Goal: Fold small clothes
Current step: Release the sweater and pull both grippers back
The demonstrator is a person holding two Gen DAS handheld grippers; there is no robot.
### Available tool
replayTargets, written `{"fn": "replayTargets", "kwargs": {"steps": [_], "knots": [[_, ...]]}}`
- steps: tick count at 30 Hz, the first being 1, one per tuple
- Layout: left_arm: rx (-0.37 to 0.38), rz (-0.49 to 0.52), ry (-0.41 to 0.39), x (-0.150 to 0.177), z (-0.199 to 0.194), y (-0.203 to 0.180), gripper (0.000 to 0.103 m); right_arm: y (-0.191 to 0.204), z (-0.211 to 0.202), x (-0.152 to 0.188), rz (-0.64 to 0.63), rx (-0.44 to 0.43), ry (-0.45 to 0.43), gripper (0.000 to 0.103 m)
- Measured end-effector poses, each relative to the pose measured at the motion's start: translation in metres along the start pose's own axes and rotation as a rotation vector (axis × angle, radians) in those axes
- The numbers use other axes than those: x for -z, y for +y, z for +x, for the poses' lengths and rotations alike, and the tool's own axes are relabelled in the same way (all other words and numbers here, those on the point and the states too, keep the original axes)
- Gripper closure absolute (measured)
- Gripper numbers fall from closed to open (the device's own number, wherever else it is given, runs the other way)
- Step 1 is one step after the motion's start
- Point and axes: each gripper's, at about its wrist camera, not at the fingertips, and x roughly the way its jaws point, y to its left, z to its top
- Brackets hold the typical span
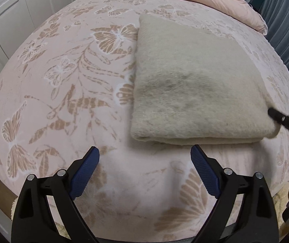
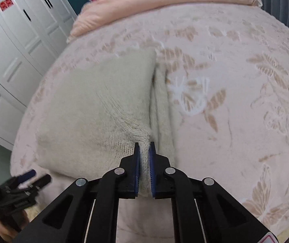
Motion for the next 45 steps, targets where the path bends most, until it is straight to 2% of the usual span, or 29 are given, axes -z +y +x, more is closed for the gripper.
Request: {"fn": "replayTargets", "kwargs": {"steps": [1, 3, 5, 8, 10, 12, 14, 16, 17, 20, 23, 27, 31, 34, 41, 45], "knots": [[-0.008, -0.007, 0.021, -0.001, 0.007, 0.002, 0.014, -0.001, 0.012, 0.005, -0.005, 0.005, 0.026, 0.095], [-0.005, -0.023, 0.039, -0.001, 0.009, 0.004, 0.016, 0.007, -0.001, 0.006, -0.024, 0.015, -0.026, 0.095], [0.018, -0.021, 0.009, 0.000, -0.004, 0.006, 0.016, 0.016, -0.018, 0.004, -0.031, -0.022, -0.061, 0.093], [0.034, -0.009, -0.040, 0.000, -0.025, 0.008, 0.015, 0.024, -0.042, 0.004, -0.059, 0.008, -0.119, 0.090], [0.034, -0.024, -0.060, -0.002, -0.035, 0.011, 0.014, 0.026, -0.054, 0.002, -0.047, -0.019, -0.154, 0.089], [0.049, -0.032, -0.068, -0.005, -0.037, 0.010, 0.014, 0.032, -0.051, -0.003, -0.049, -0.056, -0.127, 0.090], [0.044, -0.024, -0.058, -0.008, -0.032, 0.004, 0.014, 0.041, -0.034, -0.004, -0.103, -0.012, -0.086, 0.095], [0.030, -0.012, -0.036, -0.009, -0.026, -0.002, 0.014, 0.038, 0.002, 0.001, -0.132, 0.055, 0.022, 0.103], [0.034, -0.012, -0.032, -0.008, -0.026, -0.004, 0.014, 0.032, 0.012, 0.005, -0.111, 0.050, 0.049, 0.103], [0.050, 0.001, -0.049, -0.002, -0.035, -0.010, 0.014, 0.028, -0.011, 0.014, -0.045, 0.004, -0.002, 0.103], [0.030, 0.038, -0.048, 0.006, -0.036, -0.018, 0.014, 0.032, -0.042, 0.027, -0.034, -0.002, -0.071, 0.096], [0.017, 0.042, -0.054, 0.015, -0.038, -0.024, 0.014, 0.031, -0.063, 0.054, -0.037, 0.079, -0.115, 0.089], [-0.019, 0.074, -0.101, 0.026, -0.049, -0.033, 0.012, 0.023, -0.071, 0.088, 0.067, 0.117, -0.128, 0.063], [-0.045, 0.107, -0.123, 0.036, -0.054, -0.039, 0.012, 0.029, -0.074, 0.107, 0.050, 0.155, -0.154, 0.055], [-0.083, 0.163, -0.148, 0.056, -0.062, -0.048, 0.012, 0.035, -0.082, 0.121, 0.052, 0.173, -0.174, 0.045], [-0.034, 0.110, -0.118, 0.056, -0.064, -0.035, 0.007, 0.028, -0.086, 0.118, 0.066, 0.138, -0.169, 0.045]]}}
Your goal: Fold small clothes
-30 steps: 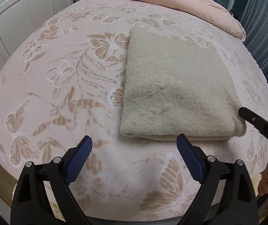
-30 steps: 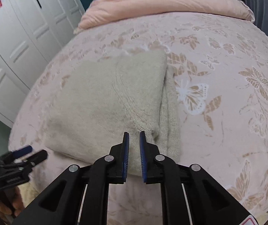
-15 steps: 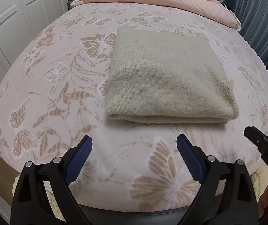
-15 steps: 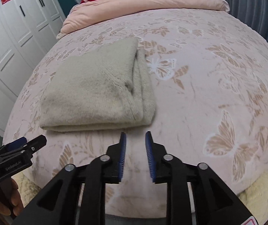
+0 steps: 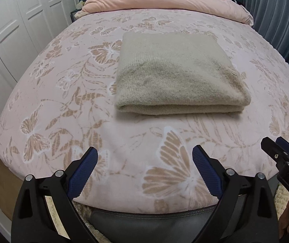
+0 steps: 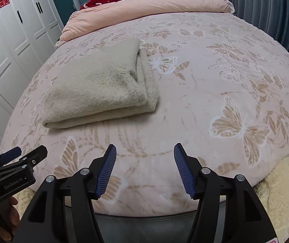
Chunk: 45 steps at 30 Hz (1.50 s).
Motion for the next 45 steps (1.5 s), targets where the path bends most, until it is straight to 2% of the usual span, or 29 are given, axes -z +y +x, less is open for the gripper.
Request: {"fn": "replayTargets", "kwargs": {"steps": [3, 8, 10, 13, 14, 16, 17, 18, 19, 20, 22, 24, 25, 26, 27, 29, 32, 33, 34, 35, 37, 38, 39, 40, 42, 45], "knots": [[0.079, -0.102, 0.035, -0.006, 0.004, 0.020, 0.007, -0.008, 0.004, -0.017, 0.032, -0.038, -0.009, 0.043], [0.181, -0.290, 0.066, -0.024, 0.017, 0.053, 0.007, -0.013, 0.030, -0.056, 0.068, -0.042, 0.000, 0.038], [0.178, -0.316, 0.067, -0.030, 0.020, 0.057, 0.007, -0.010, 0.043, -0.067, 0.082, -0.058, 0.018, 0.038], [0.169, -0.291, 0.049, -0.042, 0.028, 0.053, 0.006, 0.001, 0.066, -0.078, 0.066, -0.115, 0.064, 0.039], [0.187, -0.281, 0.047, -0.046, 0.035, 0.053, 0.006, 0.004, 0.076, -0.079, 0.061, -0.124, 0.089, 0.043], [0.226, -0.267, 0.069, -0.053, 0.057, 0.053, 0.007, 0.008, 0.094, -0.080, 0.052, -0.111, 0.139, 0.076], [0.213, -0.258, 0.106, -0.055, 0.071, 0.053, 0.013, 0.009, 0.097, -0.082, 0.053, -0.116, 0.147, 0.085], [0.195, -0.232, 0.151, -0.055, 0.083, 0.051, 0.022, 0.009, 0.098, -0.085, 0.059, -0.145, 0.153, 0.088], [0.201, -0.197, 0.184, -0.054, 0.090, 0.048, 0.036, 0.010, 0.095, -0.090, 0.065, -0.168, 0.154, 0.088], [0.210, -0.155, 0.188, -0.052, 0.090, 0.045, 0.035, 0.011, 0.090, -0.094, 0.065, -0.189, 0.147, 0.089], [0.228, -0.077, 0.132, -0.049, 0.077, 0.037, 0.034, 0.014, 0.078, -0.105, 0.035, -0.218, 0.128, 0.089], [0.185, -0.047, 0.105, -0.051, 0.073, 0.034, 0.035, 0.018, 0.070, -0.113, 0.019, -0.241, 0.121, 0.089], [0.164, -0.048, 0.092, -0.054, 0.074, 0.034, 0.037, 0.020, 0.066, -0.117, 0.019, -0.253, 0.113, 0.090], [0.152, -0.054, 0.080, -0.058, 0.075, 0.036, 0.050, 0.021, 0.061, -0.122, 0.024, -0.267, 0.103, 0.090], [0.155, -0.064, 0.079, -0.062, 0.076, 0.038, 0.057, 0.022, 0.054, -0.128, 0.035, -0.292, 0.089, 0.091], [0.172, -0.088, 0.080, -0.068, 0.074, 0.041, 0.065, 0.026, 0.030, -0.140, 0.051, -0.347, 0.031, 0.091], [0.167, -0.022, 0.051, -0.069, 0.061, 0.039, 0.071, 0.022, -0.004, -0.154, 0.066, -0.404, -0.059, 0.093], [0.155, -0.002, 0.049, -0.067, 0.060, 0.039, 0.073, 0.019, -0.006, -0.154, 0.059, -0.396, -0.074, 0.093], [0.131, 0.011, 0.061, -0.065, 0.064, 0.039, 0.082, 0.015, 0.001, -0.149, 0.038, -0.342, -0.073, 0.093], [0.122, 0.006, 0.089, -0.064, 0.074, 0.041, 0.084, 0.011, 0.019, -0.140, 0.013, -0.262, -0.039, 0.093], [0.150, -0.065, 0.140, -0.059, 0.090, 0.053, 0.084, -0.009, 0.076, -0.112, 0.022, -0.150, 0.125, 0.093], [0.168, -0.092, 0.140, -0.057, 0.092, 0.056, 0.083, -0.019, 0.096, -0.097, 0.046, -0.137, 0.190, 0.093], [0.170, -0.097, 0.132, -0.057, 0.091, 0.057, 0.083, -0.023, 0.102, -0.088, 0.051, -0.148, 0.194, 0.092], [0.165, -0.087, 0.129, -0.057, 0.089, 0.055, 0.083, -0.022, 0.098, -0.086, 0.041, -0.148, 0.160, 0.091], [0.136, -0.057, 0.126, -0.056, 0.087, 0.051, 0.082, -0.017, 0.089, -0.089, 0.039, -0.166, 0.134, 0.089], [0.109, -0.057, 0.111, -0.054, 0.074, 0.048, 0.081, -0.014, 0.066, -0.093, 0.060, -0.150, 0.067, 0.075]]}}
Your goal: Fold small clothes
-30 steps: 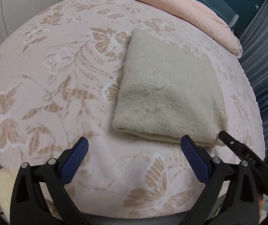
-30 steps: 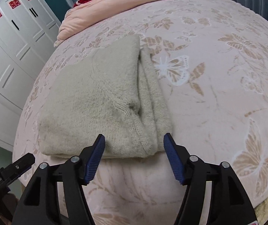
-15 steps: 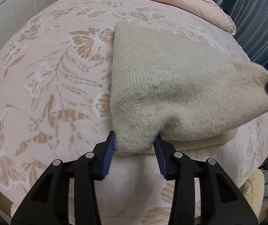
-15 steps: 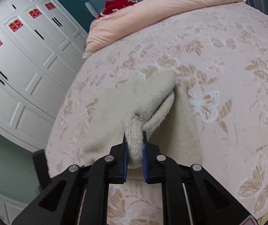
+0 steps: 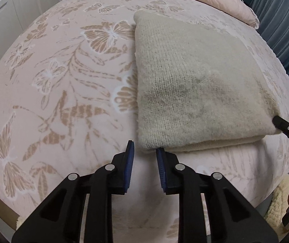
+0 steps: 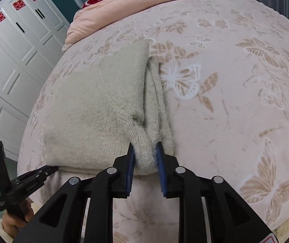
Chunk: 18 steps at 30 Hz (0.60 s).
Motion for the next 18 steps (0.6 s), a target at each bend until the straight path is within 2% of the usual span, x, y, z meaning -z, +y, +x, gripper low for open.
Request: {"fn": "replayTargets", "kwargs": {"steps": [1, 2, 3, 4, 7, 10, 12, 15, 17, 18], "knots": [[-0.007, -0.004, -0.007, 0.003, -0.007, -0.002, 0.079, 0.000, -0.008, 0.005, 0.008, 0.018, -0.023, 0.064], [-0.014, -0.003, -0.019, 0.007, -0.014, -0.004, 0.074, -0.002, -0.015, 0.011, 0.021, 0.039, -0.037, 0.060], [-0.013, 0.001, -0.037, 0.010, -0.021, -0.007, 0.068, -0.005, -0.020, 0.018, 0.032, 0.048, -0.044, 0.060], [-0.014, 0.005, -0.054, 0.015, -0.027, -0.012, 0.054, -0.008, -0.023, 0.026, 0.038, 0.050, -0.043, 0.060], [-0.044, 0.027, -0.096, 0.028, -0.040, -0.028, 0.031, -0.010, -0.025, 0.052, 0.046, 0.095, -0.015, 0.059], [-0.058, 0.057, -0.102, 0.036, -0.044, -0.043, 0.028, -0.008, -0.021, 0.070, 0.040, 0.124, 0.015, 0.059], [-0.054, 0.070, -0.103, 0.037, -0.047, -0.049, 0.027, -0.001, -0.029, 0.066, 0.018, 0.094, -0.022, 0.060], [-0.059, 0.072, -0.116, 0.033, -0.053, -0.051, 0.026, 0.018, -0.040, 0.035, -0.029, 0.046, -0.090, 0.066], [-0.069, 0.071, -0.131, 0.029, -0.057, -0.050, 0.025, 0.035, -0.046, 0.007, -0.072, 0.010, -0.138, 0.075], [-0.075, 0.069, -0.136, 0.026, -0.059, -0.049, 0.024, 0.043, -0.046, -0.007, -0.095, -0.007, -0.155, 0.084]]}}
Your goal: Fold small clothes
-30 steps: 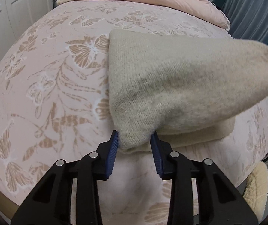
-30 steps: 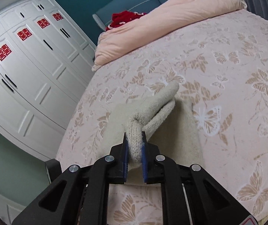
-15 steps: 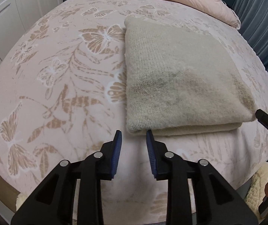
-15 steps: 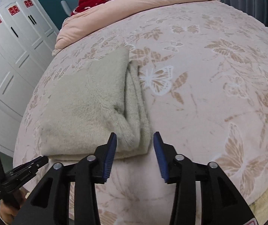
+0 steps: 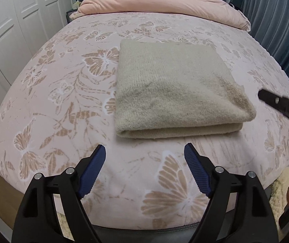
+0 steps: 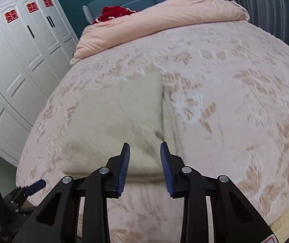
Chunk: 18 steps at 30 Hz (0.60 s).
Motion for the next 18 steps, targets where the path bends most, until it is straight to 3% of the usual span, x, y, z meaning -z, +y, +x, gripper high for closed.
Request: {"fn": "replayTargets", "kwargs": {"steps": [1, 4, 8, 9, 11, 13, 16, 18], "knots": [[-0.003, -0.002, -0.002, -0.002, -0.001, 0.001, 0.023, 0.006, 0.004, -0.014, -0.017, -0.019, -0.012, 0.094], [-0.009, -0.007, -0.004, -0.007, -0.003, 0.006, 0.023, 0.015, 0.033, -0.038, -0.044, -0.011, 0.034, 0.097], [-0.023, -0.008, 0.008, -0.007, 0.000, 0.011, 0.023, -0.018, 0.113, -0.016, -0.078, 0.188, 0.228, 0.098], [-0.026, -0.005, 0.015, -0.007, 0.002, 0.012, 0.023, -0.025, 0.114, -0.013, -0.075, 0.218, 0.214, 0.097], [-0.033, 0.001, 0.013, -0.005, 0.004, 0.015, 0.022, -0.031, 0.091, -0.019, 0.008, 0.153, 0.179, 0.097], [-0.043, -0.006, 0.005, -0.002, 0.007, 0.017, 0.013, -0.030, 0.057, -0.018, 0.062, 0.095, 0.126, 0.097], [-0.054, -0.023, -0.029, 0.006, 0.012, 0.017, 0.011, -0.022, 0.014, 0.013, 0.050, 0.111, 0.061, 0.086], [-0.062, -0.023, -0.024, 0.012, 0.016, 0.013, 0.011, -0.015, 0.004, 0.042, 0.017, 0.130, 0.083, 0.086]]}}
